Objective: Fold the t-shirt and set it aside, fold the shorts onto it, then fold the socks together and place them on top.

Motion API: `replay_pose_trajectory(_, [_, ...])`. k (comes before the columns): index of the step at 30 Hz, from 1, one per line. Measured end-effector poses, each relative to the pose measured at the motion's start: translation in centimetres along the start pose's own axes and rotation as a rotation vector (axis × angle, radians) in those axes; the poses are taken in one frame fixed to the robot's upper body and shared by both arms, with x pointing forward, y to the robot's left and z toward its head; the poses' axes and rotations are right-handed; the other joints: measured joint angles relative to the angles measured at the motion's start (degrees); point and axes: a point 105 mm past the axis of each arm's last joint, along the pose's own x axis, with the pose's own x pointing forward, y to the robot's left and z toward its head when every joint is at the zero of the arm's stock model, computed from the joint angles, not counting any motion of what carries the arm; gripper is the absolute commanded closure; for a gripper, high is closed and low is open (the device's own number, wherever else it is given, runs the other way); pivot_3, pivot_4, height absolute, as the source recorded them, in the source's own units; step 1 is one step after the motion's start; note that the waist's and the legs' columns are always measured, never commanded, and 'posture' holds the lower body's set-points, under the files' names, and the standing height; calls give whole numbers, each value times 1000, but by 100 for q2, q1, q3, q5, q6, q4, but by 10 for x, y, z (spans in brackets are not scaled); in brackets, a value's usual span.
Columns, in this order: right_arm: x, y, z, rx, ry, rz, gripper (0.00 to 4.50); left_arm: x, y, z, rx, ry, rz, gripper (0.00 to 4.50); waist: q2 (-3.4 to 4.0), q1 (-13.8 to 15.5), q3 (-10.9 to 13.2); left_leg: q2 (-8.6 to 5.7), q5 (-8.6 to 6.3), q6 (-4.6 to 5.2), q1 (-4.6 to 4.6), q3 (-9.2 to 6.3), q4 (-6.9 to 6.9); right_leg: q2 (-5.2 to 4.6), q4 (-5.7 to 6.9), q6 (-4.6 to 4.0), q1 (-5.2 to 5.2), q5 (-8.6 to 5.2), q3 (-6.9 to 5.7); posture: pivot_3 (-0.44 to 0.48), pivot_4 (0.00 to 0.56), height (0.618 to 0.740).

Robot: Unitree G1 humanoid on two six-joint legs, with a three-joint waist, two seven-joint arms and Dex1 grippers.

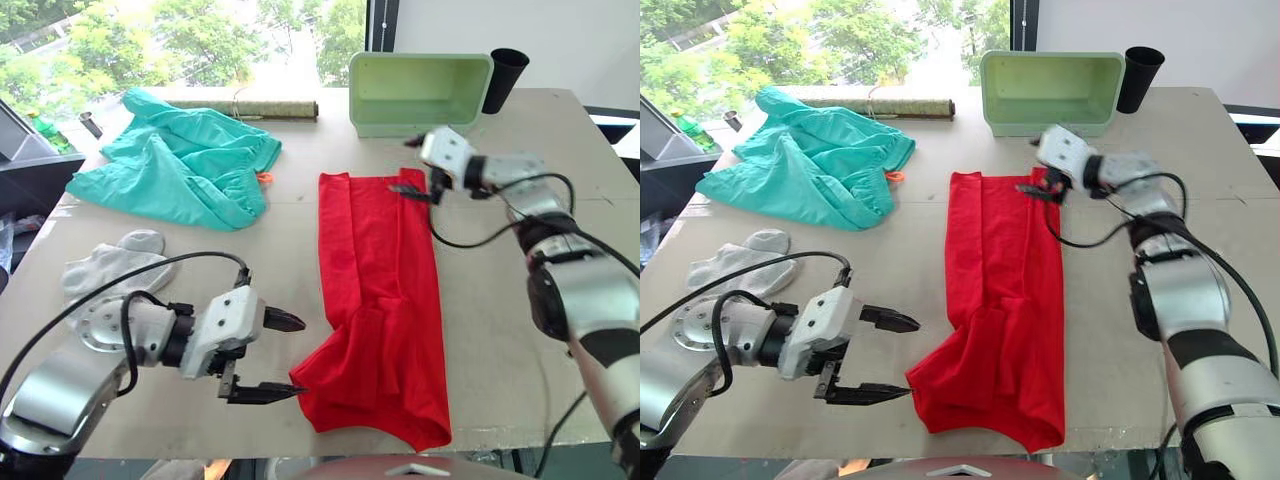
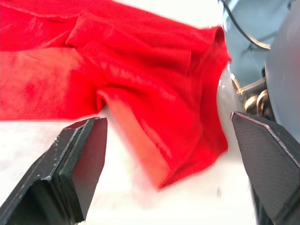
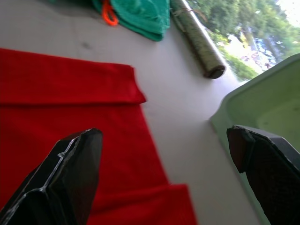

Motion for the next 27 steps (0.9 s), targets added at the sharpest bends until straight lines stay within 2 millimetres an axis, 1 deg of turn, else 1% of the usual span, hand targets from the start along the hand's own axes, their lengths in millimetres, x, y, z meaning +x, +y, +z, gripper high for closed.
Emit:
replay_pose_trajectory(2, [-32, 21, -18, 32, -5, 67, 29, -2, 16, -7, 126, 33, 22, 0, 2, 56, 0, 2, 0, 0, 3, -5, 3, 5, 1, 0, 7, -1, -6, 0, 150, 740])
replay_pose_trajectory(3, [-54, 39, -30, 71, 6, 111, 29, -3, 29, -12, 198, 53, 40, 0, 6, 88, 1, 4, 0, 0, 4, 0, 4, 9, 2, -1, 6, -1, -5, 0, 150, 740])
replay_pose_trajectory(4, [-64, 50, -34, 101, 6, 138, 29, -3, 34, -16, 228, 64, 43, 0, 8, 95, 3, 6, 0, 0, 6, 8, 2, 10, 3, -1, 2, -1, -3, 0, 150, 740])
replay_pose_trajectory(6, [-84, 72, -34, 144, 9, 188, 29, 2, 43, -13, 326, 46, 16, 0, 13, 103, 4, 9, 0, 1, 5, 17, 2, 7, 6, 0, -6, 0, 2, 0, 150, 740])
replay_pose_trajectory(7, [-87, 76, -32, 152, 4, 203, 29, 3, 44, -13, 347, 42, 10, 0, 13, 82, 4, 11, 0, 1, 6, 19, 3, 7, 8, 0, -6, 0, 4, 0, 150, 740])
replay_pose_trajectory(8, [-94, 82, -28, 164, 3, 214, 29, 7, 47, -12, 397, 39, -22, 0, 15, 56, 4, 18, 0, 1, 8, 32, 5, 5, 4, 1, -8, 0, 10, 0, 150, 740])
replay_pose_trajectory(9, [-103, 93, -24, 176, 12, 242, 29, 11, 49, -10, 467, 38, -55, 0, 22, 91, 1, 12, -1, 1, 9, 25, 3, 12, 8, 1, -8, -1, 2, 0, 150, 740])
replay_pose_trajectory(12, [-120, 121, -16, 242, 14, 307, 29, 21, 48, -14, 572, 36, -141, 0, 18, 122, -3, 14, -1, 2, 10, 24, 4, 19, 6, 1, -7, -1, 4, 0, 150, 740])
replay_pose_trajectory(13, [-125, 136, -14, 273, 20, 339, 29, 27, 45, -15, 611, 31, -185, 0, 18, 133, -3, 14, -1, 2, 7, 23, 6, 19, 6, 1, -7, -1, 4, 0, 150, 740])
replay_pose_trajectory(16, [-132, 155, -12, 279, 48, 391, 29, 37, 42, -14, 713, 19, -259, 0, 17, 135, -3, 12, -8, 15, 6, 26, 15, 18, 5, 4, -7, -1, 6, 0, 150, 740])
replay_pose_trajectory(22, [-129, 176, -2, 286, 41, 413, 29, 58, 30, -10, 861, -16, -389, 0, 14, 150, -4, 13, -15, 28, 4, 19, 18, 21, 6, 3, -6, -1, 5, 0, 150, 740])
replay_pose_trajectory(27, [-128, 184, 3, 309, 31, 414, 29, 57, 27, -15, 973, 12, -480, 0, 12, 166, -5, 12, -15, 28, 4, 15, 18, 25, 5, 3, -5, -2, 5, 0, 150, 740])
